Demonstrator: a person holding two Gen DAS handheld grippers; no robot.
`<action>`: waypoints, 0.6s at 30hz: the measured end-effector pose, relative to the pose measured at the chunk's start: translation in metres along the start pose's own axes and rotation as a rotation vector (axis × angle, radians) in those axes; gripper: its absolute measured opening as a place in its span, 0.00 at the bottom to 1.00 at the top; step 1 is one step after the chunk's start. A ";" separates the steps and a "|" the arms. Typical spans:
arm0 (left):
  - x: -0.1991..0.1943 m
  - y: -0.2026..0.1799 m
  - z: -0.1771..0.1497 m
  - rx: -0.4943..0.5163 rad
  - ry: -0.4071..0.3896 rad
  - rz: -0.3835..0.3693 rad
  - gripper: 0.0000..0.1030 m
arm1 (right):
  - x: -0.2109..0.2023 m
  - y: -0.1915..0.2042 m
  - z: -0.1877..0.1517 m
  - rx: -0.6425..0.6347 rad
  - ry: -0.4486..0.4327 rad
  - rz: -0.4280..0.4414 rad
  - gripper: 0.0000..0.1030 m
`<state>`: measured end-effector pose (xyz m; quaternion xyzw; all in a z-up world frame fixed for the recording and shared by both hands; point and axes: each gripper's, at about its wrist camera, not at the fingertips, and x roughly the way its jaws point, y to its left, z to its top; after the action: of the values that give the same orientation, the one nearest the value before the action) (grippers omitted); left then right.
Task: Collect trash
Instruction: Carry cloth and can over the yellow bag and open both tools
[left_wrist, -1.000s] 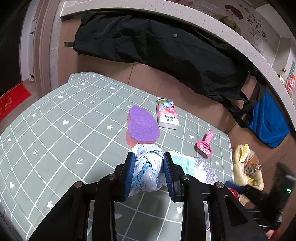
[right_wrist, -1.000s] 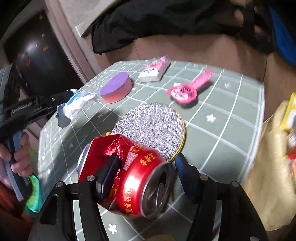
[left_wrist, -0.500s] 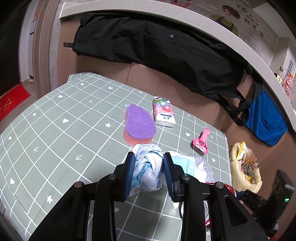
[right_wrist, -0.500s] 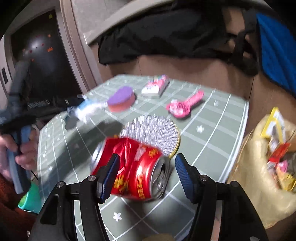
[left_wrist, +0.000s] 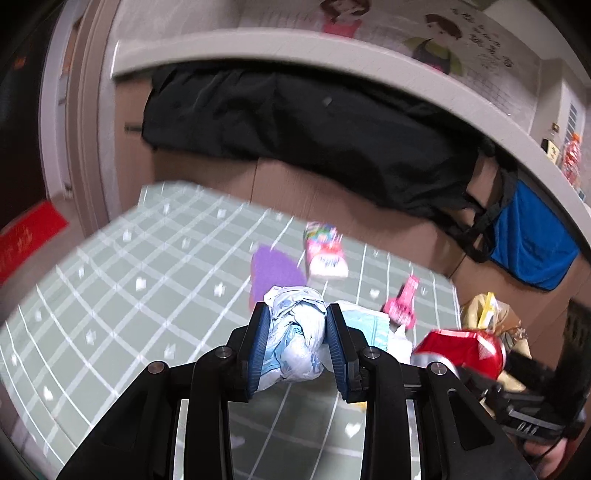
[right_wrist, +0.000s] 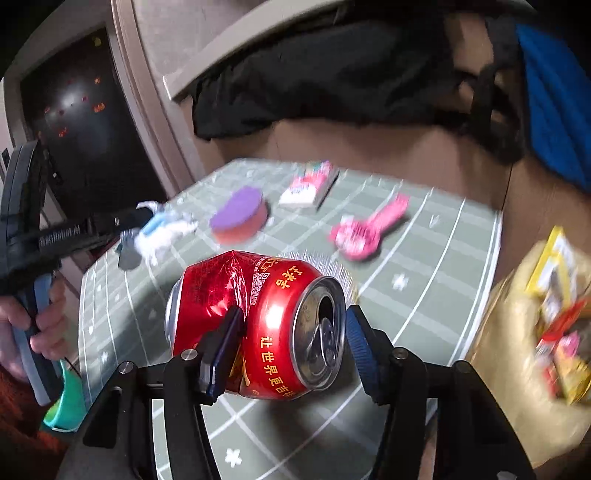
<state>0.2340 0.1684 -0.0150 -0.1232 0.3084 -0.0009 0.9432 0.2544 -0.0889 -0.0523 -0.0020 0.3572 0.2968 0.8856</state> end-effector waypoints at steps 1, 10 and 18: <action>-0.004 -0.008 0.008 0.022 -0.029 0.007 0.31 | -0.004 -0.001 0.007 0.000 -0.017 -0.003 0.52; -0.033 -0.080 0.060 0.142 -0.244 -0.002 0.31 | -0.071 -0.027 0.067 -0.049 -0.200 -0.079 0.52; -0.031 -0.156 0.071 0.199 -0.294 -0.104 0.31 | -0.132 -0.080 0.070 -0.029 -0.275 -0.198 0.52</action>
<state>0.2624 0.0356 0.0947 -0.0439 0.1587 -0.0621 0.9844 0.2660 -0.2084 0.0670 -0.0091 0.2264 0.2106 0.9510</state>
